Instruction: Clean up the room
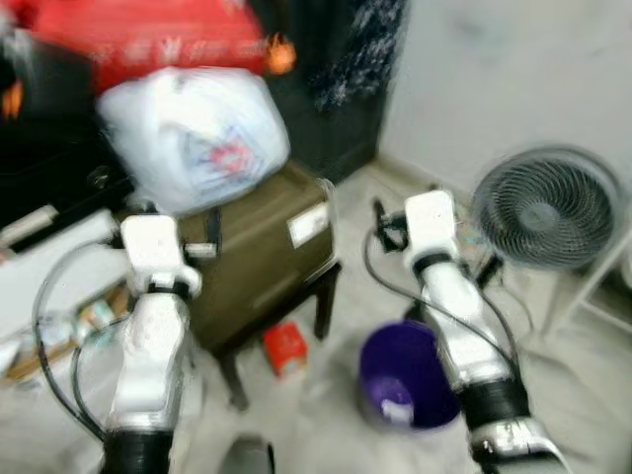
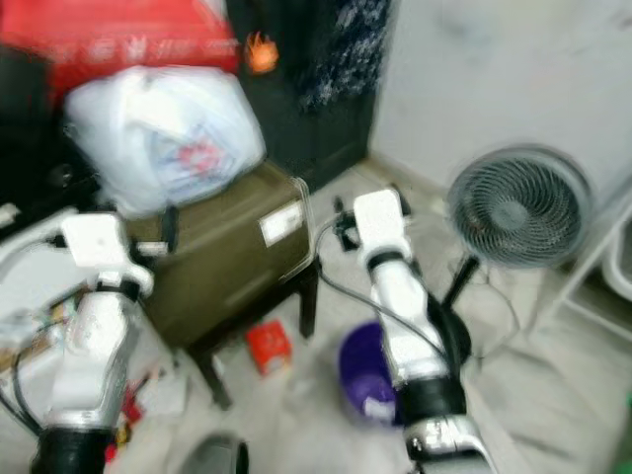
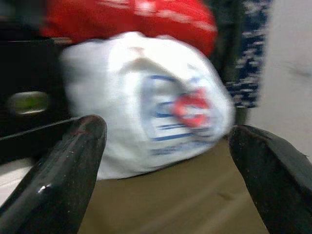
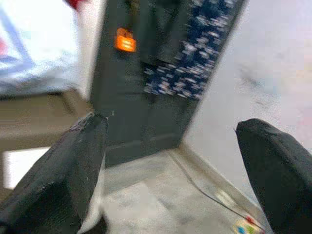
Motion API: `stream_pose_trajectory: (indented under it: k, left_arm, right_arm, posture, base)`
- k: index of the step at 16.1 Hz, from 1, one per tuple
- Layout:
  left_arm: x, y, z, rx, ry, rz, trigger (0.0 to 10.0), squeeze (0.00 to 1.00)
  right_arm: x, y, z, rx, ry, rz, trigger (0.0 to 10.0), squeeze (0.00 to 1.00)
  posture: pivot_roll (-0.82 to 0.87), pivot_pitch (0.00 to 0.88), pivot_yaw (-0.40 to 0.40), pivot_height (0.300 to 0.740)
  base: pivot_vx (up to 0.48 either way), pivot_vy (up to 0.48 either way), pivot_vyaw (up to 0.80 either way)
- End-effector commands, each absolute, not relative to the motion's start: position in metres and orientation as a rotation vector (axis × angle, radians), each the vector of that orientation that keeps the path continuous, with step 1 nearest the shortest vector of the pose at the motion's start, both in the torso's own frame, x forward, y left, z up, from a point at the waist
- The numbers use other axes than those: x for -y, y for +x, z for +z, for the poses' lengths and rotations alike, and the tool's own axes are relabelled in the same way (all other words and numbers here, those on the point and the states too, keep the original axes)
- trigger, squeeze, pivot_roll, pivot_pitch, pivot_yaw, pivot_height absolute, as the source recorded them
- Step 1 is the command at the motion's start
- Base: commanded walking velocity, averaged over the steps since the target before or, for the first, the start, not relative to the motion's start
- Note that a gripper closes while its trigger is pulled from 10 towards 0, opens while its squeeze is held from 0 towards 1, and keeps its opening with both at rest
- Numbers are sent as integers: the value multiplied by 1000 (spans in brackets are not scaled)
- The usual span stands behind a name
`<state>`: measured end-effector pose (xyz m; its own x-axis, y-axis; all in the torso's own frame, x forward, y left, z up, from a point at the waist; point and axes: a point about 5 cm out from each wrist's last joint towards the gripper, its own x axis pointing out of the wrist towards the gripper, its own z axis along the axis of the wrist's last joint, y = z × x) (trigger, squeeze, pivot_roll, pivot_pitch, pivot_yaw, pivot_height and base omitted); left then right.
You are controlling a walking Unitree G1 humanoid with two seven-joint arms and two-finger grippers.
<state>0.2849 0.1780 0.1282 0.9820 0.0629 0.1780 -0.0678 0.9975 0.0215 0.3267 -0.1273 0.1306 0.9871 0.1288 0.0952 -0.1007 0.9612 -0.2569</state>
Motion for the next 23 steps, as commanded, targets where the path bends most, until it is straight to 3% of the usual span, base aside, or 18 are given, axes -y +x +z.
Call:
stream_pose_trajectory:
  k: [1, 8, 23]
  left_arm:
    - [-173, 286, 130, 185, 53, 61, 10000, 0]
    - [-188, 272, 128, 183, 78, 97, 10000, 0]
    - [-178, 277, 130, 174, 80, 34, 10000, 0]
  right_arm:
    - [134, 328, 135, 120, -266, 96, 10000, 0]
    - [146, 320, 129, 97, -271, 61, 10000, 0]
    - [133, 331, 137, 121, -272, 97, 10000, 0]
  posture:
    - [68, 0, -3, 740]
    - [66, 0, -1, 740]
    - [68, 0, -5, 740]
  base:
    - [0, 0, 800]
    - [0, 0, 800]
    - [0, 0, 800]
